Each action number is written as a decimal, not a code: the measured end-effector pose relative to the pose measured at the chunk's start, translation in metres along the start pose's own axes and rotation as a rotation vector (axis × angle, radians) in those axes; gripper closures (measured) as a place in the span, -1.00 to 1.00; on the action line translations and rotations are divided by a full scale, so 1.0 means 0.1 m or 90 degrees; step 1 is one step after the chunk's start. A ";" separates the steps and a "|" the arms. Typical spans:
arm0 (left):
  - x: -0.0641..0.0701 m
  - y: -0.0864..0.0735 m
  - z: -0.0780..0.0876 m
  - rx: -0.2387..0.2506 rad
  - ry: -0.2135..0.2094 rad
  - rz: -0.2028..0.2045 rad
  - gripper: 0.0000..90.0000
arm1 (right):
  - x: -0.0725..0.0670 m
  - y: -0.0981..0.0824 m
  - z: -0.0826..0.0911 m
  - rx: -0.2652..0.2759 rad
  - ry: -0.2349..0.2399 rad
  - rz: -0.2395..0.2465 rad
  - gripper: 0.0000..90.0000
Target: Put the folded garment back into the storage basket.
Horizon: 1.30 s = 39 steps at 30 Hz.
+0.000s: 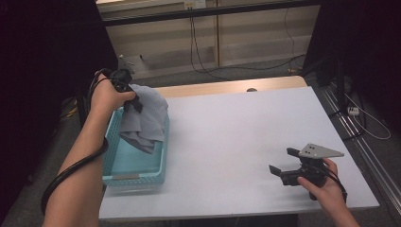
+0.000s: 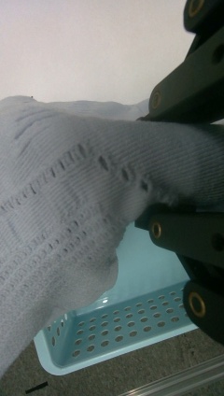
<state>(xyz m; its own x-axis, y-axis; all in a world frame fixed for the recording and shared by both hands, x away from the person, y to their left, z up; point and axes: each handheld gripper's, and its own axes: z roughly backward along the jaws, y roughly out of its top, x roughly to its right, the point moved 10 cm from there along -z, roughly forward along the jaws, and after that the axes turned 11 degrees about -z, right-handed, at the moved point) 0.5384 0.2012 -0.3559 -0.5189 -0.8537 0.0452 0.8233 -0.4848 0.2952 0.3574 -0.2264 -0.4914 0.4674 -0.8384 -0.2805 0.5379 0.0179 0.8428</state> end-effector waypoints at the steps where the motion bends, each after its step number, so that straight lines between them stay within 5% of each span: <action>1: -0.01 -0.01 -0.01 0.000 0.001 0.000 0.60 | 0.00 0.00 0.00 -0.001 0.000 0.001 -0.91; 39: -0.04 -0.29 -0.25 -0.034 -0.021 0.001 0.61 | -0.01 0.00 -0.03 -0.003 0.001 0.005 -0.91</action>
<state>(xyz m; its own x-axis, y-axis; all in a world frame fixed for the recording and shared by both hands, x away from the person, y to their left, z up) 0.5220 0.2136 -0.3889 -0.5243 -0.8480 0.0777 0.8347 -0.4937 0.2441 0.3588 -0.2237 -0.4923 0.4729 -0.8370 -0.2753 0.5376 0.0265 0.8428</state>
